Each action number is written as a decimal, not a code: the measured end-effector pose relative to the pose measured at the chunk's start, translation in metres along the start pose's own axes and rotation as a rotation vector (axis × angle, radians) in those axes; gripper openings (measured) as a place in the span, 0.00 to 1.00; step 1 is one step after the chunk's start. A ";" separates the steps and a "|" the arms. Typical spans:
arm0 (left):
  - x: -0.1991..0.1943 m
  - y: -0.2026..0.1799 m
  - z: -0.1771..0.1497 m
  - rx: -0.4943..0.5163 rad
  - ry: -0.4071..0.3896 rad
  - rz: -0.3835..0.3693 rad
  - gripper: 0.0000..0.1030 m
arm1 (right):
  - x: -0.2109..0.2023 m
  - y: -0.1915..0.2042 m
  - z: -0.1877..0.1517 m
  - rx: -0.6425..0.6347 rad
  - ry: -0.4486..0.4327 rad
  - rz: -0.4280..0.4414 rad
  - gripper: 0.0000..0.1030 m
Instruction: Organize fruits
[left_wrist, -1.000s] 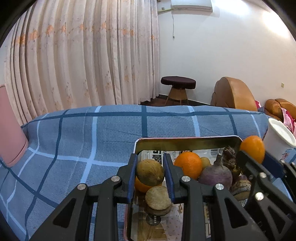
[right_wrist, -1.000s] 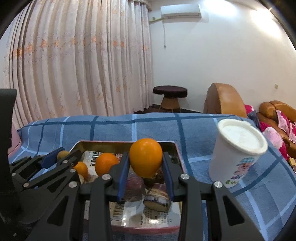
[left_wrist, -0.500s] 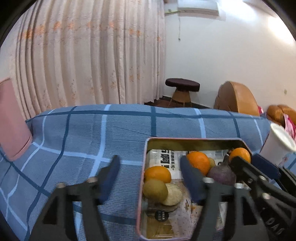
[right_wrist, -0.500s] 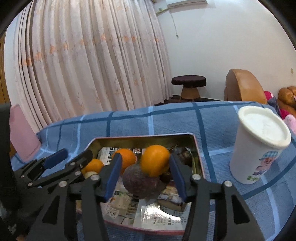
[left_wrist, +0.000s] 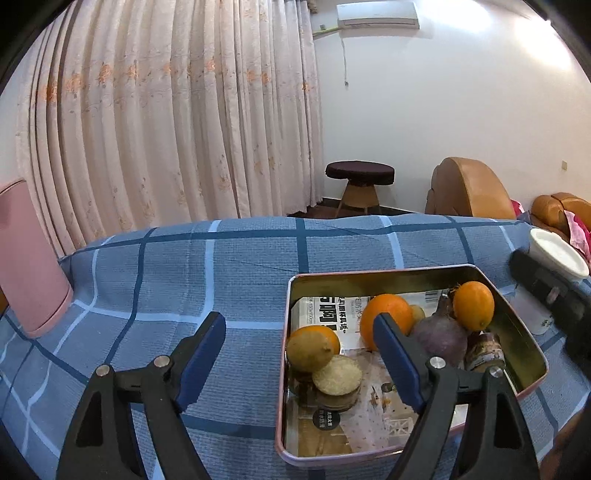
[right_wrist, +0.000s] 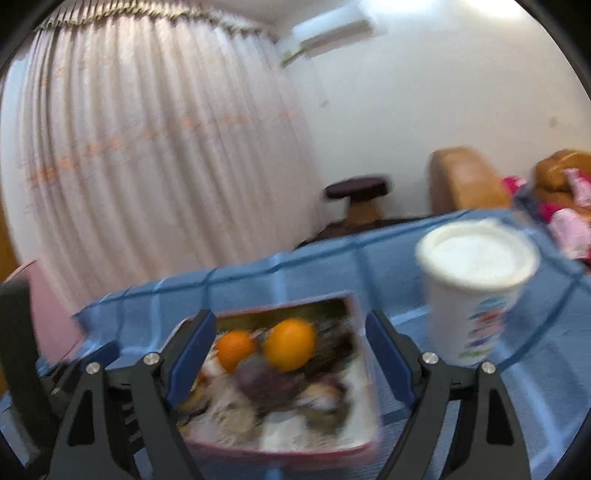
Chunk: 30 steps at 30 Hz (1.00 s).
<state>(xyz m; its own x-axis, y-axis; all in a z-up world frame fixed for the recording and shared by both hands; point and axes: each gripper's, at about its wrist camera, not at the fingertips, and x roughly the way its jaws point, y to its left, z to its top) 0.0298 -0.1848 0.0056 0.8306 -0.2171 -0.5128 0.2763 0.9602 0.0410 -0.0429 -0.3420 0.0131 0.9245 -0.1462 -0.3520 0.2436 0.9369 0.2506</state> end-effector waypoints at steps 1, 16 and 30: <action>0.000 0.001 0.000 -0.007 0.001 0.002 0.81 | -0.003 -0.003 0.003 0.001 -0.022 -0.044 0.84; 0.003 0.020 0.000 -0.086 0.018 0.027 0.81 | 0.027 0.020 -0.006 -0.106 0.139 -0.043 0.90; -0.024 0.024 -0.011 -0.060 -0.039 0.060 0.82 | -0.023 0.017 -0.011 -0.014 -0.041 0.031 0.99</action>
<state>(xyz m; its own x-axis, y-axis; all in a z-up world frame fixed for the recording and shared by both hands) 0.0114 -0.1548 0.0096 0.8632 -0.1648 -0.4772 0.1976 0.9801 0.0188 -0.0634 -0.3194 0.0159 0.9429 -0.1295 -0.3069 0.2105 0.9456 0.2479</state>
